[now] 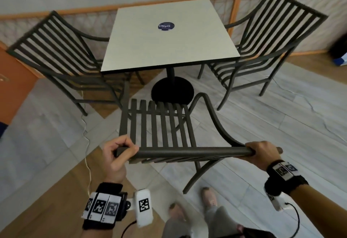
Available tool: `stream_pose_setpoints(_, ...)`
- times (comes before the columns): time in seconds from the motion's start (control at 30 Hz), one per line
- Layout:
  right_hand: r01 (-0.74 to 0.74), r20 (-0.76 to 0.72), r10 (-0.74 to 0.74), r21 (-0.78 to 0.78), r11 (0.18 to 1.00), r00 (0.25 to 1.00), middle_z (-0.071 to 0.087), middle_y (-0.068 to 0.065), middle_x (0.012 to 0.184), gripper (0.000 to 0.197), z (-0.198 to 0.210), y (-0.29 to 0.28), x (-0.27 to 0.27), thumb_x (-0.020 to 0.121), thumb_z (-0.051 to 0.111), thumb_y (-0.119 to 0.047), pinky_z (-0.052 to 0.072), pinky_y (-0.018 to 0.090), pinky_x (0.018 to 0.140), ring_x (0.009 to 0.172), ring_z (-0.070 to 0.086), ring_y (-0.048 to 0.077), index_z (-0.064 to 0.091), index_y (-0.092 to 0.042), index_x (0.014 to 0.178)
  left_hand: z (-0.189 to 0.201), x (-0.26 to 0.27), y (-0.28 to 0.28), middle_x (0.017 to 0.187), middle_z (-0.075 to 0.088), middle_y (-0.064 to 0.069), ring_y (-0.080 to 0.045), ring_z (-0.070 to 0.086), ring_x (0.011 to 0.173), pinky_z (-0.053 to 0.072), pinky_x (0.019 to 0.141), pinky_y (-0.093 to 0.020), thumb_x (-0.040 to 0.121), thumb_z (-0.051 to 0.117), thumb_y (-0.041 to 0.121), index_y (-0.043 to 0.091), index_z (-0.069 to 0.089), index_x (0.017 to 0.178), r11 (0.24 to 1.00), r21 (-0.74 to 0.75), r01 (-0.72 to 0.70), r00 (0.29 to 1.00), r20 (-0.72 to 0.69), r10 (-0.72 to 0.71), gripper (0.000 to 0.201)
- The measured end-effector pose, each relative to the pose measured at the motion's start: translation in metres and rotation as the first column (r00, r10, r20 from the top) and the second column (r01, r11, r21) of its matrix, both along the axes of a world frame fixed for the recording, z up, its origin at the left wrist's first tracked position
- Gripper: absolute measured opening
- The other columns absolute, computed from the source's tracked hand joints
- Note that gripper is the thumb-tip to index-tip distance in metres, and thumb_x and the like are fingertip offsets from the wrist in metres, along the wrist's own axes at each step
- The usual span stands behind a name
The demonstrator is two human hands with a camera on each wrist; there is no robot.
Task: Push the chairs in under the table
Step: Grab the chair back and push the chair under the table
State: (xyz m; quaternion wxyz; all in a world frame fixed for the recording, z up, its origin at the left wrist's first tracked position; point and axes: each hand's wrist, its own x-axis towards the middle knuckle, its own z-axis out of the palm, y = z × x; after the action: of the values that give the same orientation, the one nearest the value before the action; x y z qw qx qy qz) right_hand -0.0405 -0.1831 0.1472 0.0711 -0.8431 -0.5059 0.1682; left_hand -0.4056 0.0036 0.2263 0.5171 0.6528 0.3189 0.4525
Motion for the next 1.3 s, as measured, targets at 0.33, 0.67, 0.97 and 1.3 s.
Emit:
stream_pose_setpoints(0.33,-0.225,0.238,0.219,-0.001,0.974,0.946,0.062,-0.003,0.050,0.027,-0.010,0.043,-0.027,0.064,0.080,-0.041,0.050,0.030,0.044,0.044,0.059,0.019,0.062,-0.022,0.059,-0.093,-0.059,0.058,0.047,0.060,0.008,-0.010,0.054,0.049,0.044,0.057,-0.019,0.059,0.054,0.019,0.017,0.068,0.049,0.940,-0.254,-0.228,0.966,0.065,0.252,0.018)
stream_pose_setpoints(0.67,-0.289,0.211,0.297,-0.068,0.955,0.931,0.065,-0.005,0.053,0.016,-0.021,0.057,-0.059,0.063,0.079,-0.030,0.053,0.029,0.044,0.048,0.062,0.015,0.065,-0.022,0.061,-0.156,-0.096,0.041,0.048,0.065,0.003,-0.011,0.062,0.055,0.048,0.077,-0.026,0.071,0.046,-0.008,0.015,0.068,0.046,0.769,-0.514,-0.379,0.906,-0.037,0.422,0.040)
stream_pose_setpoints(0.97,-0.196,0.199,0.217,-0.119,0.973,0.956,0.068,-0.004,0.059,0.015,-0.041,0.053,-0.071,0.064,0.074,-0.033,0.052,0.028,0.044,0.056,0.065,0.019,0.064,-0.022,0.063,-0.162,-0.092,0.049,0.046,0.065,0.004,-0.005,0.063,0.052,0.052,0.067,-0.010,0.078,0.042,-0.015,0.016,0.068,0.040,0.701,-0.583,-0.412,0.878,-0.048,0.476,0.055)
stream_pose_setpoints(1.3,-0.195,0.195,0.221,-0.143,0.970,0.956,0.070,-0.003,0.065,0.019,-0.033,0.112,-0.043,0.075,0.068,-0.040,0.054,0.031,0.055,0.063,0.066,0.022,0.068,-0.022,0.071,-0.155,-0.051,0.119,0.046,0.065,0.008,-0.003,0.062,0.053,0.049,0.073,-0.017,0.075,0.041,-0.017,0.017,0.066,0.037,0.756,-0.527,-0.388,0.905,-0.063,0.420,0.057)
